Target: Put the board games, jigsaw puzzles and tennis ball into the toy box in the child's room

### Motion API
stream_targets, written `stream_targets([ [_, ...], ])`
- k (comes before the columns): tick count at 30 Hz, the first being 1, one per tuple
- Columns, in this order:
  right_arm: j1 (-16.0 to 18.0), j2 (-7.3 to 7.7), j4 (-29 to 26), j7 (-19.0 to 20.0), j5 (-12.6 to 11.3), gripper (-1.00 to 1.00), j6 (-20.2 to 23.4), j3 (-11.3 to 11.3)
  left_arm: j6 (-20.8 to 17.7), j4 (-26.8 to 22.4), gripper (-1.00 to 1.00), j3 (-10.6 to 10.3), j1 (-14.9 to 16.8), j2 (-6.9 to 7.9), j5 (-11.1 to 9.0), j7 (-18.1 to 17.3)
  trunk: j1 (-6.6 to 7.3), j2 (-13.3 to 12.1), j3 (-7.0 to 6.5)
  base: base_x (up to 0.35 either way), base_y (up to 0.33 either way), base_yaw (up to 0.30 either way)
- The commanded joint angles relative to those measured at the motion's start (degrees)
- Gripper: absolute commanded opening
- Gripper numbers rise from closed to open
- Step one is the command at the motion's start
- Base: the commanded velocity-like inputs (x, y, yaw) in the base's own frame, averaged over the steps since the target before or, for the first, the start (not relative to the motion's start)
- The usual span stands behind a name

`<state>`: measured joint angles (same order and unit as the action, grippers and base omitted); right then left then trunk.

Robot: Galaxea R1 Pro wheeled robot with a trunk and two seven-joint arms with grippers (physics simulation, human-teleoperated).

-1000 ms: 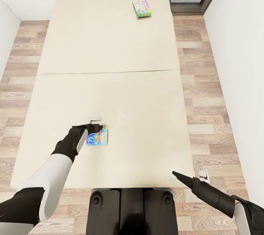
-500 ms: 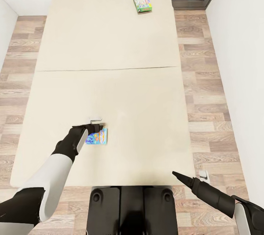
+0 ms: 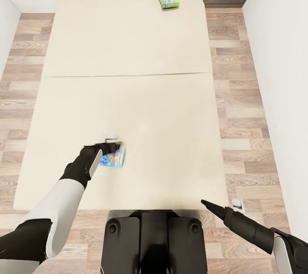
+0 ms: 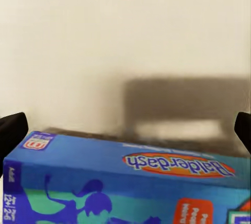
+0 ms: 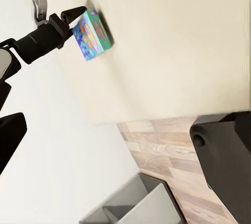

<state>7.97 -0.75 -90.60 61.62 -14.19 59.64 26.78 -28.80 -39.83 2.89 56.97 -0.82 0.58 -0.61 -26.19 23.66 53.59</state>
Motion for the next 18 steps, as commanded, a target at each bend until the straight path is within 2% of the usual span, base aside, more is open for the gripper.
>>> stream_targets([
  [1,0.03,-0.05,-0.02,0.33,0.22,1.00,0.19,0.11,-0.47,1.25,1.00,0.28,-0.02,-0.06,-0.32,0.01,-0.04,0.07,0.06,-0.071,0.000,0.001],
  [5,0.03,-0.05,-0.02,0.34,0.21,1.00,0.17,0.11,-0.47,1.25,1.00,0.22,-0.02,-0.06,-0.32,0.00,-0.04,0.07,0.06,-0.099,0.000,0.000],
  [18,0.05,-0.05,0.04,0.34,0.29,1.00,0.13,0.11,-0.47,1.25,1.00,0.19,-0.02,-0.03,-0.32,0.05,-0.04,0.07,0.06,-0.217,0.000,0.000],
])
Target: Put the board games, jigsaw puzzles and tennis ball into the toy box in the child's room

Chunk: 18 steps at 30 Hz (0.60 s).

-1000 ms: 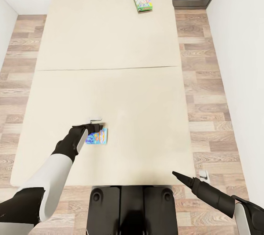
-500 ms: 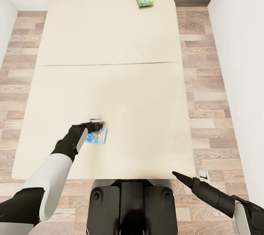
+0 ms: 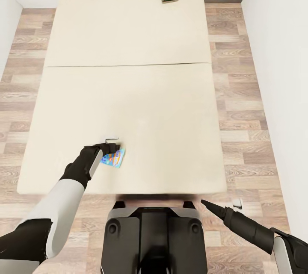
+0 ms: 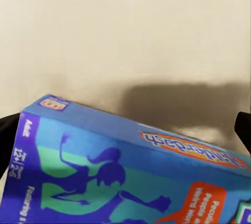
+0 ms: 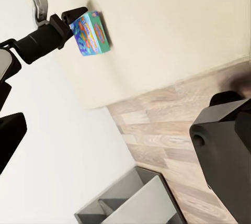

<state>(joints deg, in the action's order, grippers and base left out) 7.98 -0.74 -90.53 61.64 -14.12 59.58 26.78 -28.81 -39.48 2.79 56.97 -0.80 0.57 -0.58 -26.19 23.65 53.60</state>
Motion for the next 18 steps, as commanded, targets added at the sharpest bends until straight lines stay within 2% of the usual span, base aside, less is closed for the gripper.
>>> stream_targets([
  [1,0.03,-0.05,-0.01,0.33,0.23,1.00,0.19,0.11,-0.46,0.90,1.00,0.28,-0.02,-0.06,-0.31,0.00,-0.03,0.07,0.06,-0.172,0.000,0.000],
  [14,0.02,0.00,-0.05,0.33,0.15,1.00,0.20,0.11,-0.46,0.90,1.00,0.28,-0.02,-0.08,-0.31,0.05,-0.03,0.07,0.06,-0.208,0.000,0.000],
  [18,0.02,0.03,-0.03,0.33,0.15,1.00,0.21,0.11,-0.46,0.90,1.00,0.28,-0.02,-0.08,-0.31,0.05,-0.03,0.07,0.06,-0.096,0.000,0.000],
])
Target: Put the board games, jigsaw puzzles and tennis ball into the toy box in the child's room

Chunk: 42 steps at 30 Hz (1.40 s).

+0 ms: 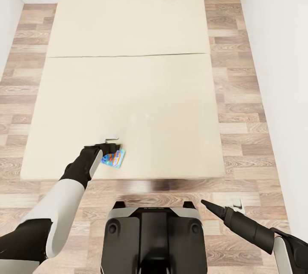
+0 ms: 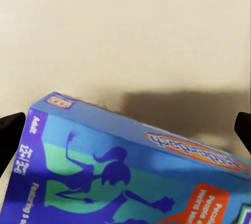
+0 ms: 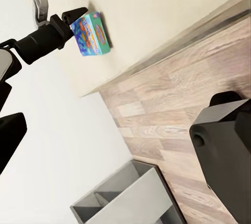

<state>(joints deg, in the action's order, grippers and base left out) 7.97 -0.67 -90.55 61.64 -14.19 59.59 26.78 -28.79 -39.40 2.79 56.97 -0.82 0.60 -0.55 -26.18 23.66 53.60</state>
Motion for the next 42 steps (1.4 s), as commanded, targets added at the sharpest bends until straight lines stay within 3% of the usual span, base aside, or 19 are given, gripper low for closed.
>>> stream_targets([
  [1,0.03,-0.04,-0.01,0.33,0.22,1.00,0.19,0.11,-0.47,0.82,1.00,0.29,-0.02,-0.06,-0.33,0.03,-0.04,0.06,0.06,-0.035,0.000,0.000],
  [15,0.03,-0.12,-0.02,0.44,0.20,1.00,0.17,0.13,-0.47,0.82,1.00,0.22,-0.02,-0.06,-0.33,0.03,-0.04,0.06,0.06,-0.010,0.000,0.000],
  [42,0.03,-0.13,0.03,0.53,0.22,1.00,0.17,0.20,-0.47,0.82,1.00,0.21,-0.02,-0.06,-0.30,0.03,-0.04,0.06,0.06,-0.121,0.000,0.000],
])
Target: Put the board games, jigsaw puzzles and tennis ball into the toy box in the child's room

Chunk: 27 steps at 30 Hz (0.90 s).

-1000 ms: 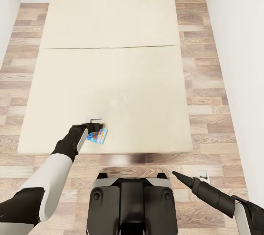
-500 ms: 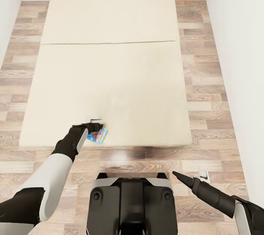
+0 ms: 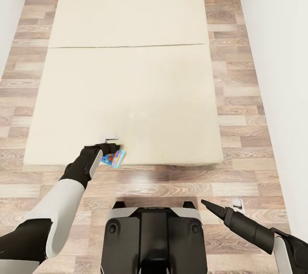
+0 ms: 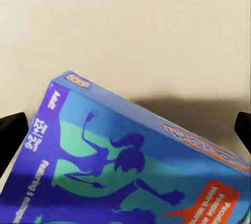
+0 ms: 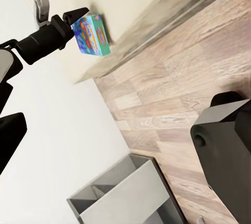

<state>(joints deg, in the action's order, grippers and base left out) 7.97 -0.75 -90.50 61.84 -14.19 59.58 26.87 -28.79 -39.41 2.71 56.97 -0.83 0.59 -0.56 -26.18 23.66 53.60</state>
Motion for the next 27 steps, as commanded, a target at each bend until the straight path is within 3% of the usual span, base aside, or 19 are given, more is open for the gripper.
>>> stream_targets([
  [1,0.03,-0.05,0.01,0.32,0.21,1.00,0.19,0.11,-0.48,0.83,1.00,0.29,-0.02,-0.05,-0.31,0.03,-0.04,0.06,0.06,-0.060,0.000,0.000],
  [27,0.03,-0.05,0.04,0.34,0.21,1.00,0.10,0.11,-0.46,-0.07,1.00,0.31,-0.02,0.05,-0.26,0.19,-0.04,0.06,0.06,-0.030,0.000,0.000],
])
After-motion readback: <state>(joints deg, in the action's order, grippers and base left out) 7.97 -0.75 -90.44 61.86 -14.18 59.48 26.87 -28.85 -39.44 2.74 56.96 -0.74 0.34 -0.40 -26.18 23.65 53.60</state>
